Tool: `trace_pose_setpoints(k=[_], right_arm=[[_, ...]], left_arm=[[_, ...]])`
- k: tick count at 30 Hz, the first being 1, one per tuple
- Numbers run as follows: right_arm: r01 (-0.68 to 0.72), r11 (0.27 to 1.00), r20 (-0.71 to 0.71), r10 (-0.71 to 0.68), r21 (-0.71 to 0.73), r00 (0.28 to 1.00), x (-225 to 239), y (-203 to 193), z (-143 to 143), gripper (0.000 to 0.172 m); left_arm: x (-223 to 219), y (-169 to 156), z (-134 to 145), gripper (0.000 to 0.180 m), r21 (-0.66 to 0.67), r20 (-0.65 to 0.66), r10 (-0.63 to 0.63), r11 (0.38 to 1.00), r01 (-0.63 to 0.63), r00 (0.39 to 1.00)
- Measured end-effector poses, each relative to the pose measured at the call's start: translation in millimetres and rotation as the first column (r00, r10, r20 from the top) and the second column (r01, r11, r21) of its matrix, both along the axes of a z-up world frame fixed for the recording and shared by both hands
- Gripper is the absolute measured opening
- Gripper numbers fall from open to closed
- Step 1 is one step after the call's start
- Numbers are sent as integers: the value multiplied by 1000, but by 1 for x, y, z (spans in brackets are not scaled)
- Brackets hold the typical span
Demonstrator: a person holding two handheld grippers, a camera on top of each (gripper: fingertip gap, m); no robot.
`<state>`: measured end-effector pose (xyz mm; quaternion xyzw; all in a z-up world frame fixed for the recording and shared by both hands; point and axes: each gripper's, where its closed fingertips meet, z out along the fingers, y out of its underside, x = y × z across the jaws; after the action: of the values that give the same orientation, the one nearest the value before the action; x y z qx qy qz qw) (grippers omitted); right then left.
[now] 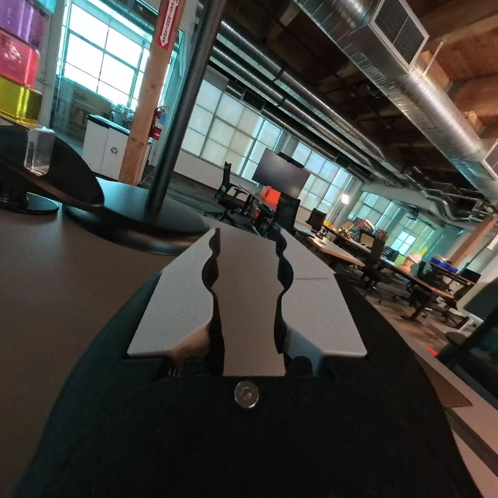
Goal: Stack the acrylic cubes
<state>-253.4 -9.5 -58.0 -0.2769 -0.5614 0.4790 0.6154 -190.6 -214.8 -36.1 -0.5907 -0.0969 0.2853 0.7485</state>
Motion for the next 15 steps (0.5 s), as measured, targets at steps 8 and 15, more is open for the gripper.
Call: trace_pose_setpoints(k=[8, 15], right_arm=[[36, 999, 16, -36, -14, 999, -1, 8, -3, 35], [42, 999, 18, -42, -10, 999, -1, 9, -3, 30]], left_arm=[[-49, 3, -22, 39, -180, 195, 72, 983, -36, 978], [-54, 3, -35, 35, -219, 285, 51, 976, 14, 957]])
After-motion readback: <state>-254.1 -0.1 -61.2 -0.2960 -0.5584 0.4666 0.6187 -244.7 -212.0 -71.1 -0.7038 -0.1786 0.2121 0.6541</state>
